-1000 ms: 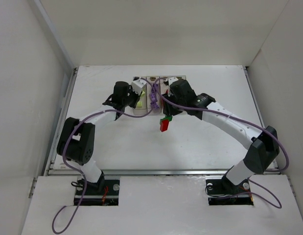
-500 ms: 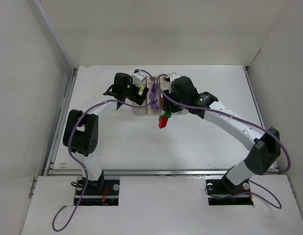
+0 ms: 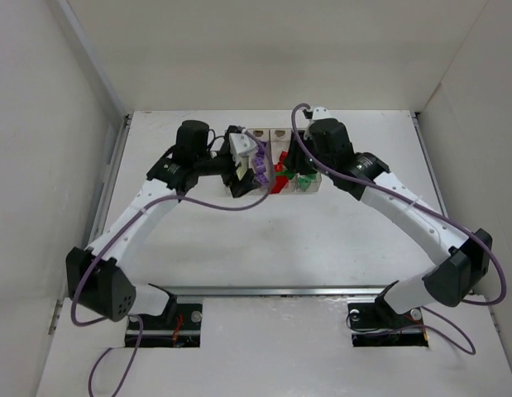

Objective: Sort the legos into containers by color

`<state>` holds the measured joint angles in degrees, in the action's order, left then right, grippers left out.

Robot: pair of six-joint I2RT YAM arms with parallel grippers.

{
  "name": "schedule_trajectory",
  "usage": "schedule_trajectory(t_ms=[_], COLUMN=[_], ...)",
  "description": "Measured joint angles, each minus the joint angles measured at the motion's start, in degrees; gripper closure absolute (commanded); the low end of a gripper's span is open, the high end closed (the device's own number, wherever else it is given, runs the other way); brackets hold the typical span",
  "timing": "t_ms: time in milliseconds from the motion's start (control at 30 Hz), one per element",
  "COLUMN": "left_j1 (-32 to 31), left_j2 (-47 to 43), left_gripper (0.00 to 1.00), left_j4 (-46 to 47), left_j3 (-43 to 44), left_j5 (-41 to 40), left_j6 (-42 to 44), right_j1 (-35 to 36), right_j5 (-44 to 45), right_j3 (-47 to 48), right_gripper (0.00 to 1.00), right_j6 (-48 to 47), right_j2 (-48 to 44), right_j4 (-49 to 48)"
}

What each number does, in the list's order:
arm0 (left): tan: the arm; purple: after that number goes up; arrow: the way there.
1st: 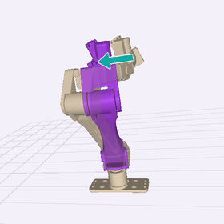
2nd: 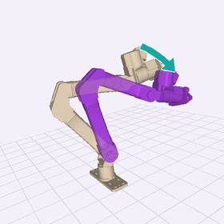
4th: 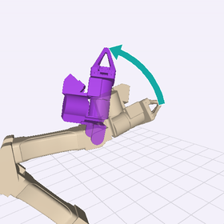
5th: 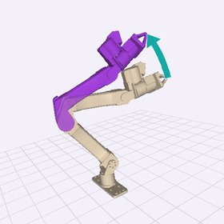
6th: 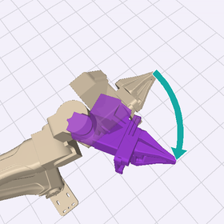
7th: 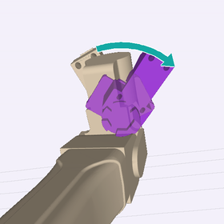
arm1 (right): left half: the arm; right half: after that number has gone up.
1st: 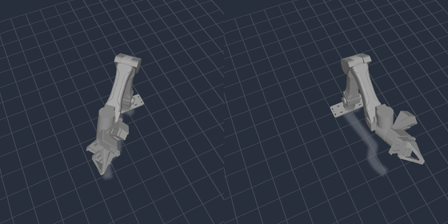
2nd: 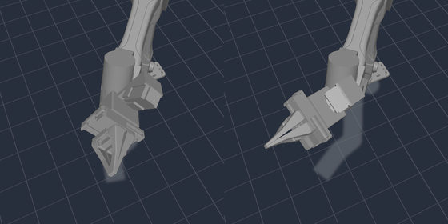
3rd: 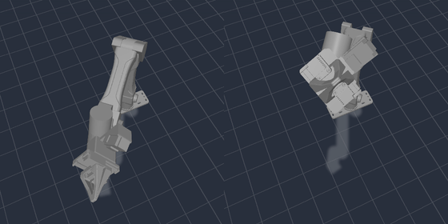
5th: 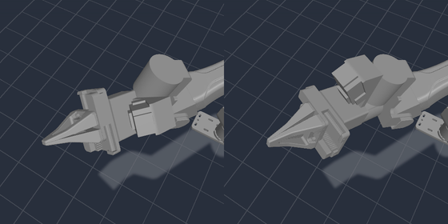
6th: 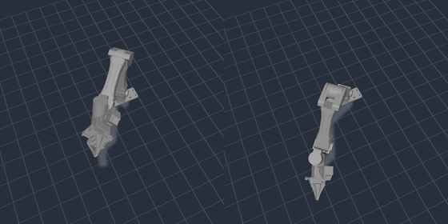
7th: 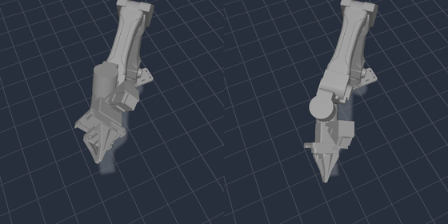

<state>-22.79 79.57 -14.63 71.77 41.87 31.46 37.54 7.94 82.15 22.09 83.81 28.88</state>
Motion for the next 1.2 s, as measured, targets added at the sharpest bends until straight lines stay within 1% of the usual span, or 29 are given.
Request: schedule_trajectory(t_ms=[133,267,367,467,567,600,633,767,833,900,1000,1033,1200], left_j1=[-5.5,-8.0,-9.8,-12.0,-13.2,-13.2,-13.2,-13.1,-13.6,-13.6,-13.7,-13.7,-13.6], left_j2=[-5.6,-6.0,-5.5,-5.5,-5.5,-5.5,-5.5,-5.5,-5.5,-5.5,-5.5,-5.5,-5.6], left_gripper=[0.0,0.0,0.0,0.0,0.12,0.18,0.33,0.55,0.55,0.64,0.88,1.0,1.0], left_j4=[-0.2,0.2,1.9,5.0,8.2,8.9,9.4,10.1,10.2,10.2,9.9,9.9,9.4], left_j3=[-3.6,-6.6,-7.9,-8.5,-8.5,-8.5,-8.5,-8.5,-8.5,-8.5,-8.6,-8.8,-8.9], left_j5=[4.2,5.2,2.8,-1.8,-5.6,-6.8,-7.6,-9.5,-9.2,-9.1,-8.4,-8.3,-8.0], left_j6=[0.3,-1.7,-4.6,-8.1,-11.0,-11.6,-12.0,-12.6,-12.5,-12.5,-11.6,-11.6,-9.7], right_j1=[1.2,2.9,4.3,5.7,6.6,6.8,6.8,6.8,6.8,6.8,6.7,6.7,6.7], right_j5=[1.2,1.8,2.4,2.8,3.0,3.0,3.0,3.1,3.3,3.5,3.8,3.8,3.4], right_j3=[0.4,0.4,0.4,0.3,-0.2,-0.6,-1.1,-2.4,-2.5,-2.8,-3.4,-3.5,-3.5], right_gripper=[1.0,1.0,1.0,1.0,1.0,1.0,1.0,1.0,1.0,1.0,1.0,1.0,1.0], right_j6=[1.6,3.1,4.0,5.0,5.9,6.2,6.5,7.4,7.7,7.9,8.4,8.4,8.5], right_j2=[-1.0,-1.2,-1.3,-1.4,-1.9,-2.2,-2.6,-3.9,-4.2,-4.3,-4.3,-4.3,-4.3], right_j4=[-0.3,-0.2,-0.2,-0.2,-0.3,-0.4,-0.4,-1.4,-1.7,-2.0,-2.6,-2.5,-2.3])
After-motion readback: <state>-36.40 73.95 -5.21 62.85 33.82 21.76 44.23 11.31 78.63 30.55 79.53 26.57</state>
